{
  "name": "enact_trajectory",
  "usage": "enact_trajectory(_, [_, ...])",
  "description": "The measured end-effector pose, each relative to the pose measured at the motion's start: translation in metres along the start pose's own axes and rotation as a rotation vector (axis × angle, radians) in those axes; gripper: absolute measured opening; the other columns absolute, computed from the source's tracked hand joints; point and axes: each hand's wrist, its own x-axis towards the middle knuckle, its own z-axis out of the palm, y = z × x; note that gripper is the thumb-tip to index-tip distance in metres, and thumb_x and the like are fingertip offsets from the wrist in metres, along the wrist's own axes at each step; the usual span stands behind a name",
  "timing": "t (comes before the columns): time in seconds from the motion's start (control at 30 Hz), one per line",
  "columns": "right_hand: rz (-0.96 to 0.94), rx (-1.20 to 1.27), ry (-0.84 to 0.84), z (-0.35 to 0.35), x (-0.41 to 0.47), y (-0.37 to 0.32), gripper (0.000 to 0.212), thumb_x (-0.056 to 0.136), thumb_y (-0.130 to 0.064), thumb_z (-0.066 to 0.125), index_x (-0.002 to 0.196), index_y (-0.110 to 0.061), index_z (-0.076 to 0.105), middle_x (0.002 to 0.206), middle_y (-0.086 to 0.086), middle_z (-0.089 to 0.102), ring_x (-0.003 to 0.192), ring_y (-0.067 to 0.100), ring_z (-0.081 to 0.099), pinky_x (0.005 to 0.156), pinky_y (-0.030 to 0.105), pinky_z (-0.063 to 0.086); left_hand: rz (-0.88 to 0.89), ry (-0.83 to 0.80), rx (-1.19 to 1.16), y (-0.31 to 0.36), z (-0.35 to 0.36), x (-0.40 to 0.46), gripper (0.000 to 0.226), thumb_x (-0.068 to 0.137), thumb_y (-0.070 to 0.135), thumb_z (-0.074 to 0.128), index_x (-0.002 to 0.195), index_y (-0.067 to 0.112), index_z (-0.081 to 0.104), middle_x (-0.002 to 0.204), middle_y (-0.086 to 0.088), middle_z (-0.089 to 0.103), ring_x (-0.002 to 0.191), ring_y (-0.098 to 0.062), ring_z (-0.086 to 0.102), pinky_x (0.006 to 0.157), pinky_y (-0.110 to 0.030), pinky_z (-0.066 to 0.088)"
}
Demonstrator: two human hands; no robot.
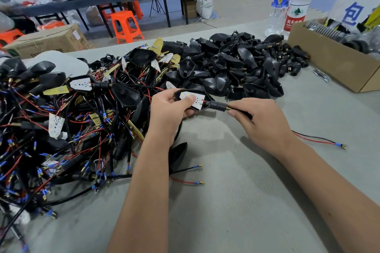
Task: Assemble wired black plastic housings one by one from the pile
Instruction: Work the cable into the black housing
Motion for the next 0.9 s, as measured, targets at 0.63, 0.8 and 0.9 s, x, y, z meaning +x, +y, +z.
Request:
enact_trajectory(0.63, [0.085, -0.074, -0.100, 0.0026, 0.0006, -0.0075, 0.011, 0.103, -0.016, 0.057, 0.104, -0.011, 0.068, 0.094, -0.002, 0.064, 0.085, 0.021, 0.057, 0.077, 0.043, 0.049, -0.033, -0.039, -0.023, 0.0037, -0.0043, -0.0010, 0.015, 0.098, 0.005, 0.065, 0.096, 0.012, 0.078, 0.084, -0.002, 0.079, 0.076, -0.010, 0.074, 0.068, -0.023, 0.061])
enact_trajectory(0.8, [0.074, -0.066, -0.069, 0.0024, 0.0000, -0.0061, 0.014, 0.103, -0.027, 0.057, 0.104, -0.018, 0.069, 0.091, -0.013, 0.064, 0.083, 0.011, 0.057, 0.072, 0.035, 0.048, -0.070, -0.022, -0.058, 0.0034, -0.0060, 0.0017, 0.018, 0.100, 0.008, 0.064, 0.088, 0.010, 0.078, 0.086, -0.006, 0.080, 0.074, -0.012, 0.074, 0.071, -0.025, 0.062])
enact_trajectory(0.9, [0.060, -0.082, -0.070, 0.0031, -0.0002, -0.0053, 0.017, 0.104, -0.031, 0.056, 0.099, -0.020, 0.068, 0.083, -0.016, 0.061, 0.077, 0.010, 0.055, 0.065, 0.032, 0.043, -0.096, -0.011, -0.056, 0.0036, -0.0061, 0.0021, 0.023, 0.100, 0.004, 0.062, 0.084, 0.009, 0.077, 0.082, -0.006, 0.079, 0.072, -0.013, 0.075, 0.068, -0.025, 0.062])
